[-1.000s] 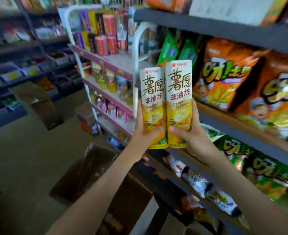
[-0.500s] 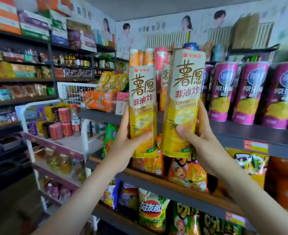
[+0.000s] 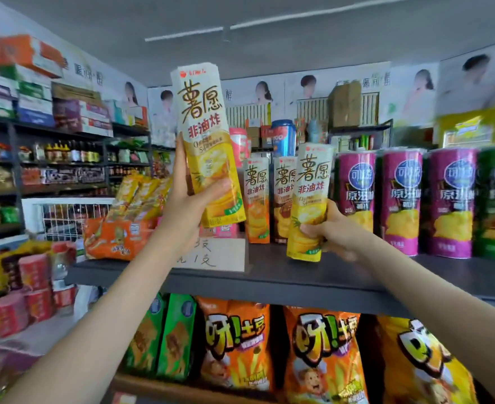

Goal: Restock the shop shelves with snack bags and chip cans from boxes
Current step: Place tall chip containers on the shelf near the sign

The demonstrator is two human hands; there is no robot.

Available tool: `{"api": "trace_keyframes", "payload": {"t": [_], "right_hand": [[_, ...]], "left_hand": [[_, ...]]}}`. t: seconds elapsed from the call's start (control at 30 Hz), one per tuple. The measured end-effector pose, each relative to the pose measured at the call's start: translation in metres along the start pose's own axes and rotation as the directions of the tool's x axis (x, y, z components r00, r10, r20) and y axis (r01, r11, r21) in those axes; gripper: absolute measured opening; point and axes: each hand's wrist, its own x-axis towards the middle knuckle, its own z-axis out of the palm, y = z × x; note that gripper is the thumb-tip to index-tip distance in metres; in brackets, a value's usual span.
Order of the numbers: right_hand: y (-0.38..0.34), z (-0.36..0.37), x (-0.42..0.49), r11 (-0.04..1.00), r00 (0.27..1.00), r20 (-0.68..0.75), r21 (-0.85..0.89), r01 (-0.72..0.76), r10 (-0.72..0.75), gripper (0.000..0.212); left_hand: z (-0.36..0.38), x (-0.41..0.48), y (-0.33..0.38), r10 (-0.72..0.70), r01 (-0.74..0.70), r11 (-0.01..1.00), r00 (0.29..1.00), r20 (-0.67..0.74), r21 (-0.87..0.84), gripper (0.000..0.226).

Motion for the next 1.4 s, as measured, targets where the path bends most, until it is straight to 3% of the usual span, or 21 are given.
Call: {"api": "trace_keyframes", "payload": {"t": [0.43,0.57,0.83,0.93,1.03,1.17,1.3,1.4], "right_hand": [[0.010,0.028,0.062,0.945,0.986,0.127,-0.322,-0.061,0.107,0.069],[0.012,0.048,0.072,0.954,0.981,0.172,-0.297,-0.033,0.087,0.067],[0.015,0.068,0.084,0.956,0.990,0.125,-0.291,-0.031,0.070,0.069],[0.008,0.062,0.075,0.924,0.997,0.075,-0.381,0.014,0.016,0.088],[-0.007,0.059,0.062,0.872,0.994,-0.011,-0.482,0.087,-0.106,0.092],[-0.042,0.063,0.033,0.922,0.954,-0.088,-0.297,0.248,-0.285,0.068],[-0.072,0.065,0.003,0.927,0.929,0.121,-0.097,0.361,-0.349,0.062],[-0.078,0.057,-0.005,0.931,0.930,0.134,-0.081,0.355,-0.343,0.054]], "left_hand": [[-0.030,0.050,-0.032,0.041,-0.040,0.999,0.998,0.041,-0.021,0.100],[-0.042,0.056,-0.035,0.046,-0.045,0.999,0.997,0.058,-0.017,0.101],[-0.059,0.056,-0.038,0.035,-0.036,0.999,0.996,0.076,0.015,0.099],[-0.054,0.051,-0.038,0.018,-0.019,1.000,0.997,0.075,0.007,0.096],[-0.041,0.047,-0.037,0.007,-0.008,1.000,0.995,0.101,0.008,0.090],[-0.020,0.043,-0.042,-0.015,0.007,0.999,0.985,0.172,0.052,0.098],[0.007,0.035,-0.042,-0.017,-0.017,0.993,0.959,0.284,0.115,0.096],[0.020,0.032,-0.038,-0.086,0.003,0.980,0.909,0.408,0.199,0.101]]}}
